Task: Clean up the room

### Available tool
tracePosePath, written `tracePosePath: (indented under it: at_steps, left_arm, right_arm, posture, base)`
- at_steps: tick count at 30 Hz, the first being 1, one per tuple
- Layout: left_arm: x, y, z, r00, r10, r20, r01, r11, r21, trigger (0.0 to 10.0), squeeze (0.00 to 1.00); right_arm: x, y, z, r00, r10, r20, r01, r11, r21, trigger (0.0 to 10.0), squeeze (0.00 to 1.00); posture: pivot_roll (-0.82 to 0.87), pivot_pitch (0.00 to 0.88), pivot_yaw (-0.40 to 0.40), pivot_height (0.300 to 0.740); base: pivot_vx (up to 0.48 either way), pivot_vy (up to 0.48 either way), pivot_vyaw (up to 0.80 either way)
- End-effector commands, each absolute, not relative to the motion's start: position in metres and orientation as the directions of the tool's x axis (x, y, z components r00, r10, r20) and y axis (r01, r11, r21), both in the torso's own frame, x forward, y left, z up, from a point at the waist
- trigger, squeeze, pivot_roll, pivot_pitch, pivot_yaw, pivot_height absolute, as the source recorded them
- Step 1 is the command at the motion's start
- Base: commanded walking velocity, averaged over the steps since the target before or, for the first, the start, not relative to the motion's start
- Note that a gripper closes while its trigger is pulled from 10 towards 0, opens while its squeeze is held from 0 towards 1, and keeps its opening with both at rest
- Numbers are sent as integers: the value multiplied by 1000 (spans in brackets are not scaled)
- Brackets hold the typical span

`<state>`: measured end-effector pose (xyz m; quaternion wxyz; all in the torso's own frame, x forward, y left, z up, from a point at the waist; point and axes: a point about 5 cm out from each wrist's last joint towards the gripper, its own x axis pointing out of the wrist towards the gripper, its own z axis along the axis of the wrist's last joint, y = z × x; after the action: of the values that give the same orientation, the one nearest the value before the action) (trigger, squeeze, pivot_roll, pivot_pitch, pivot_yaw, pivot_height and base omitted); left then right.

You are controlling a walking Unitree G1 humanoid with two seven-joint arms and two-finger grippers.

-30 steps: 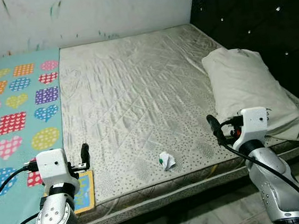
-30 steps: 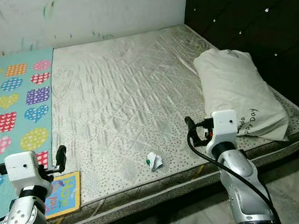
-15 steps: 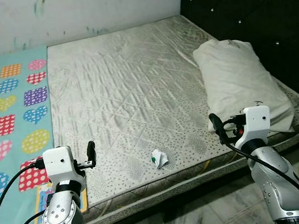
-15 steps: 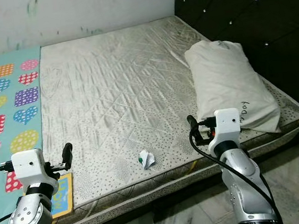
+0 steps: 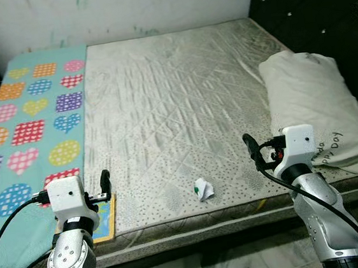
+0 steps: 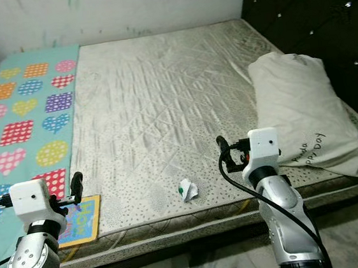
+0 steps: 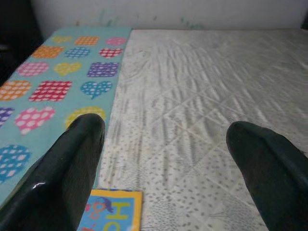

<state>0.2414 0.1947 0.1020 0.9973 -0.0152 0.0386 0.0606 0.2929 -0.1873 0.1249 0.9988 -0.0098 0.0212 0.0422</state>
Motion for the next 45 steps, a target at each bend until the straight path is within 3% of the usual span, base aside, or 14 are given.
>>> tracePosePath:
  at_steps: [1,23,25,26,30,33,37,45]
  left_arm:
    - [239,195,99,989,120,-89,-122,992,-22,10000,0]
    - [233,199,89,984,131,-123,-132,991,-1,10000,0]
    - [232,201,88,981,150,-121,-152,988,0,10000,0]
    - [232,201,88,981,150,-121,-152,988,0,10000,0]
    - [235,206,107,979,200,-30,-201,979,-17,10000,0]
    - [235,207,117,979,204,3,-204,979,-23,10000,0]
    - [233,206,118,980,200,7,-200,979,-29,10000,0]
    - [231,201,111,982,188,-6,-188,982,-34,10000,0]
  right_arm:
    - [291,-191,123,997,67,-46,-68,998,-18,10000,0]
    - [289,-184,113,990,97,-98,-99,995,-13,10000,0]
    - [285,-185,108,993,28,-116,-10,988,153,10000,0]
    - [285,-185,108,993,28,-116,-10,988,153,10000,0]
    - [285,-179,127,999,24,28,-29,978,208,10000,0]
    - [281,-182,147,982,11,186,-19,999,44,10000,0]
    - [280,-185,148,989,24,143,-46,987,152,10000,0]
    - [277,-184,143,988,27,155,-49,989,140,10000,0]
  posture:
    - [-137,95,7,740]
    - [-131,84,3,740]
    - [-131,81,4,740]
    - [-131,81,4,740]
    - [-131,80,3,740]
    - [-137,80,8,740]
    - [-137,78,10,740]
    - [-139,76,12,740]
  base:
    - [0,0,0]
    - [0,0,0]
    - [0,0,0]
    - [0,0,0]
    - [0,0,0]
    - [0,0,0]
    - [0,0,0]
    - [0,0,0]
